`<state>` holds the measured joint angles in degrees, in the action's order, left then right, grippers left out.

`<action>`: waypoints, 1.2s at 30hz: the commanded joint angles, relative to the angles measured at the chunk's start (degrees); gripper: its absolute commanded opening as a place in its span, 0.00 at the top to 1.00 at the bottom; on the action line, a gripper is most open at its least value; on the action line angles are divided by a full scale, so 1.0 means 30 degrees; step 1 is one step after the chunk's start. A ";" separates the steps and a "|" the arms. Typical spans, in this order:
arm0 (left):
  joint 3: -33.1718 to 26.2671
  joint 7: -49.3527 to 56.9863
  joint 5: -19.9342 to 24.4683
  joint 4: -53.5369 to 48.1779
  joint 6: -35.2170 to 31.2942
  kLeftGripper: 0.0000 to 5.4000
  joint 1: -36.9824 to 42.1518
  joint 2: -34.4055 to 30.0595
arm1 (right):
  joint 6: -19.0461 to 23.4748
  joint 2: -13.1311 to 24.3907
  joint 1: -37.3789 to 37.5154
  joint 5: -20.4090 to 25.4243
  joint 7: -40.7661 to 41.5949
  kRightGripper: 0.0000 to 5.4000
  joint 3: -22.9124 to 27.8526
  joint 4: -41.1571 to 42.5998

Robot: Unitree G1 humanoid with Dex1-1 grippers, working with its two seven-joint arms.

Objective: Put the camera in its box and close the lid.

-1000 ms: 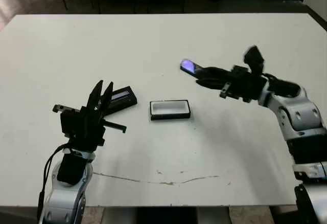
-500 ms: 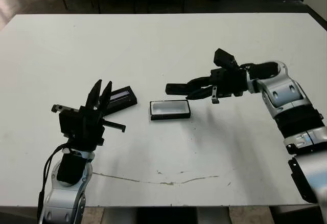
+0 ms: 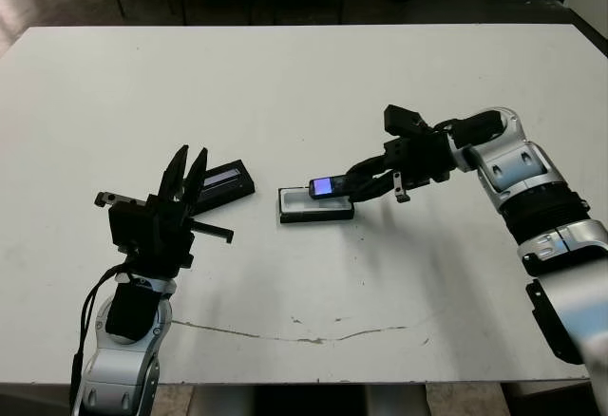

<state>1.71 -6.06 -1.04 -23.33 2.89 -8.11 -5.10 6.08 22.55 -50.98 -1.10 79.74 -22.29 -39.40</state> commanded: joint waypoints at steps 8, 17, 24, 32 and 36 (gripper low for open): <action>0.0084 0.0042 -0.0278 0.0341 -0.0183 1.00 -0.0166 -0.0129 | -0.0410 -0.0823 -0.0638 -0.0745 0.0765 0.97 -0.0330 -0.1846; 0.0100 0.0070 -0.0253 0.0602 0.0068 1.00 -0.0076 -0.0012 | 0.0067 -0.1117 -0.0620 -0.0987 0.0299 0.97 -0.0228 -0.1413; 0.0192 0.0148 -0.0309 0.0540 -0.0202 1.00 -0.0067 0.0136 | 0.0011 -0.1291 -0.0237 -0.1615 -0.0662 0.97 -0.0516 -0.0349; 0.0329 0.0318 -0.0391 0.0626 0.0014 1.00 -0.0121 0.0284 | 0.1841 -0.1942 -0.0436 -0.2128 -0.0800 0.97 -0.1286 0.0457; 0.0338 0.0383 -0.0482 0.0699 0.0176 1.00 -0.0178 0.0268 | 0.1231 -0.2202 -0.0455 -0.2298 -0.0891 0.97 -0.1523 0.0265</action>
<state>2.75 -5.16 -2.00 -22.22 3.53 -8.10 -4.14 10.63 16.81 -52.83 -7.05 77.41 -25.56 -38.06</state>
